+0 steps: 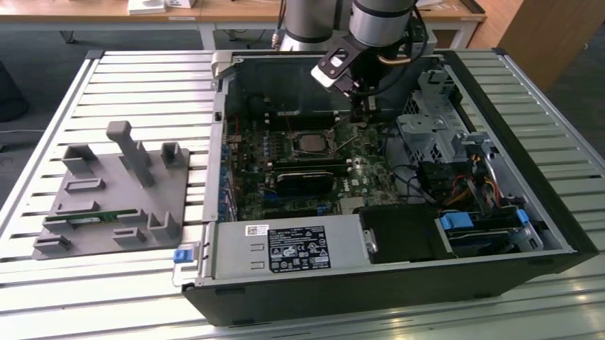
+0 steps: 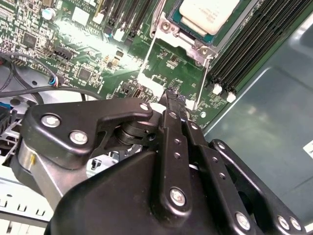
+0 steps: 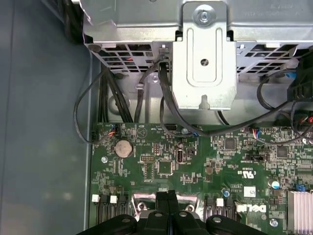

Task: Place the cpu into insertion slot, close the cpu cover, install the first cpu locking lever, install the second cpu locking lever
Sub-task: 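Close the cpu cover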

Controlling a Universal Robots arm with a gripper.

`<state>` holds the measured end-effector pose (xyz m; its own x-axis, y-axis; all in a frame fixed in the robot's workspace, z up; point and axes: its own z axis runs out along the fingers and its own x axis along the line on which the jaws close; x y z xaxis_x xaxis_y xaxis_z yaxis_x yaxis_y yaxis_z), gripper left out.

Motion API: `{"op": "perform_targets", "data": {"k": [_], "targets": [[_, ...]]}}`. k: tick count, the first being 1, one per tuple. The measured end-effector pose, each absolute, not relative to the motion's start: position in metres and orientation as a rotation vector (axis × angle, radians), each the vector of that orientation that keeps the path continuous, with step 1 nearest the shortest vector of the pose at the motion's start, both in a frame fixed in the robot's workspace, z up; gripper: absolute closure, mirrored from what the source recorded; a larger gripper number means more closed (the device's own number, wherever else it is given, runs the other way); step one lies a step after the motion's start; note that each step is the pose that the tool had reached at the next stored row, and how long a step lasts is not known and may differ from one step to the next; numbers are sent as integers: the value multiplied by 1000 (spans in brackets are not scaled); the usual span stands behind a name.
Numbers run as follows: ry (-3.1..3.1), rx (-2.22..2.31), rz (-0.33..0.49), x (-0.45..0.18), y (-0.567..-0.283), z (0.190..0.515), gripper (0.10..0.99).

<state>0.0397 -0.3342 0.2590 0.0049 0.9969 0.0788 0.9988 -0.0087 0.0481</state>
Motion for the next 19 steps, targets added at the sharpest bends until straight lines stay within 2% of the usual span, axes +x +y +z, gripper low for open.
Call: {"op": "perform_targets", "data": {"k": [19], "targets": [[-2196,-2212,-131,62,-330,254,980]]}}
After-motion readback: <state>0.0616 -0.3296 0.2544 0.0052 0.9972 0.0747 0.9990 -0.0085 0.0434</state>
